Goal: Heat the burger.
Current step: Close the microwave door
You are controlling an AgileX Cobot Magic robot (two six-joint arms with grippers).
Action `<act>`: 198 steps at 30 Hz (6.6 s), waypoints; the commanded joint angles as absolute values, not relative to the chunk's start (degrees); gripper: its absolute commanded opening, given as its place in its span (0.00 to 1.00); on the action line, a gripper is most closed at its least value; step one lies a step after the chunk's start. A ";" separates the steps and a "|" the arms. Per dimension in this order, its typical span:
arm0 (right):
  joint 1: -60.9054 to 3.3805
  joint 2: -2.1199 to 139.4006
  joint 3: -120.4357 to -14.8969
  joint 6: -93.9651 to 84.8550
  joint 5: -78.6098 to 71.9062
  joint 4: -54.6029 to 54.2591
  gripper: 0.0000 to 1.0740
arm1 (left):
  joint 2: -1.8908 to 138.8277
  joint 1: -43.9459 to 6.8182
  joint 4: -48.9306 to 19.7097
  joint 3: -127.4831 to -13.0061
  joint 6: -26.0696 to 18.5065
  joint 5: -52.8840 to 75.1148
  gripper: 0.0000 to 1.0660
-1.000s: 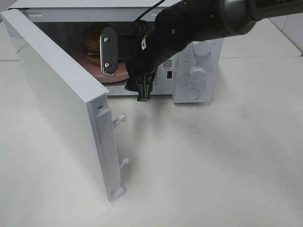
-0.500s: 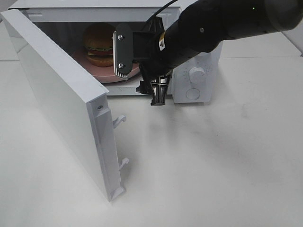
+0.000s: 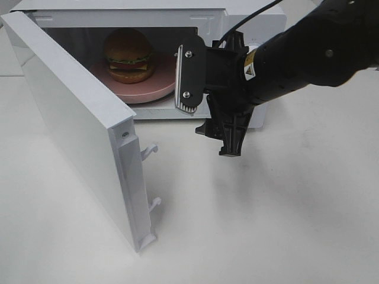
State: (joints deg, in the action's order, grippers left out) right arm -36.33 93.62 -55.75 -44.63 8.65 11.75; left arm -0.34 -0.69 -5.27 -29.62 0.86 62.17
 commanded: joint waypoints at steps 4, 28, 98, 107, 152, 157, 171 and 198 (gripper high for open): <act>-36.33 86.69 -50.19 -34.26 8.31 10.89 0.71 | -1.15 -0.80 -5.16 -29.51 0.74 61.31 0.94; -36.38 62.68 -39.99 3.21 35.52 10.20 0.70 | -1.15 -0.80 -5.16 -29.51 0.74 61.31 0.94; -8.31 -1.83 -28.48 5.44 57.07 2.69 0.70 | -1.09 -0.80 -5.16 -29.51 0.74 61.31 0.94; -8.31 -1.78 -28.48 5.44 57.07 2.69 0.70 | -0.97 -0.80 -5.16 -29.51 0.80 61.31 0.94; -8.31 -1.78 -28.48 5.44 57.07 2.69 0.70 | -0.92 -0.80 -4.98 -29.51 1.03 61.31 0.94; -8.31 -1.78 -28.48 5.44 57.07 2.69 0.70 | 1.55 -0.80 -6.02 -31.23 0.97 59.87 0.90; -8.31 -1.78 -28.48 5.44 57.07 2.69 0.70 | 15.41 -0.80 -4.35 -31.51 0.97 46.81 0.43; -8.31 -1.78 -28.48 5.44 57.07 2.69 0.70 | 34.78 -0.80 -5.10 -10.49 1.03 -21.08 0.00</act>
